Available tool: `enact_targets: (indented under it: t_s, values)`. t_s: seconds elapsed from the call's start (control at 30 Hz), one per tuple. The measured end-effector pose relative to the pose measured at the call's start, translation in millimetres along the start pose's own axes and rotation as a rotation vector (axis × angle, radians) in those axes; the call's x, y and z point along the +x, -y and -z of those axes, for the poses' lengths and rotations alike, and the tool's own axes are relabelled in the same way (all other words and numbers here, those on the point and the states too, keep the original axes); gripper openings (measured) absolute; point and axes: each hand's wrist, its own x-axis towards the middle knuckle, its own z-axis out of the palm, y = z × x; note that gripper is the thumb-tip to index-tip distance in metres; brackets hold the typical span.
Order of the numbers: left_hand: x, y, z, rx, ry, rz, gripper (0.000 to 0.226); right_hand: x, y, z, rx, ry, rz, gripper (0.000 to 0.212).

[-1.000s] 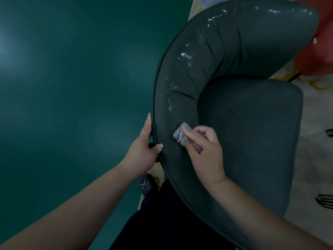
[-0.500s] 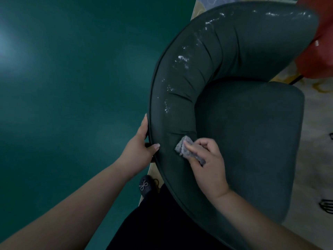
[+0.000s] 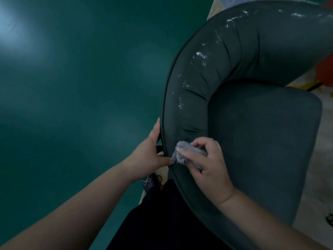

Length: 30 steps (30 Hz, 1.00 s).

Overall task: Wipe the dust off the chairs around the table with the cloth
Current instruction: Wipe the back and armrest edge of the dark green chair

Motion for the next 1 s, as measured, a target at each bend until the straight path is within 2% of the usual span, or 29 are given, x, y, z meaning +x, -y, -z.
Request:
enact_targets:
  t_s: [0.1,0.17,0.3,0.4,0.63,0.83,1.0]
  values:
    - [-1.8,2.7,-1.0,0.033,-0.03,0.035,0.116,44.0,8.8,-3.9,-0.081,0.112,0.153,0.024]
    - [-1.1,-1.0,0.6,0.097,-0.082,0.041,0.11,68.5,10.7,-9.2,-0.148,0.13,0.201,0.026]
    - [0.5,-7.1,6.4,0.102,-0.099,0.032,0.109,52.9,7.1,-10.5,-0.105,0.088,0.109,0.031]
    - [1.3,-10.1,7.6,0.08,-0.086,0.015,0.106,42.6,1.0,-5.7,-0.063,0.101,0.126,0.029]
    - [12.4,-17.7,8.1,-0.015,-0.106,-0.012,0.099,124.6,-15.5,-11.2,-0.093,-0.091,-0.015,0.035]
    - [25.7,-26.3,14.1,0.016,-0.108,-0.011,0.103,81.6,-18.2,-12.1,-0.051,-0.067,0.011,0.039]
    - [36.7,-32.8,21.6,0.035,-0.075,-0.031,0.103,148.1,-20.9,-12.3,-0.106,-0.129,-0.039,0.035]
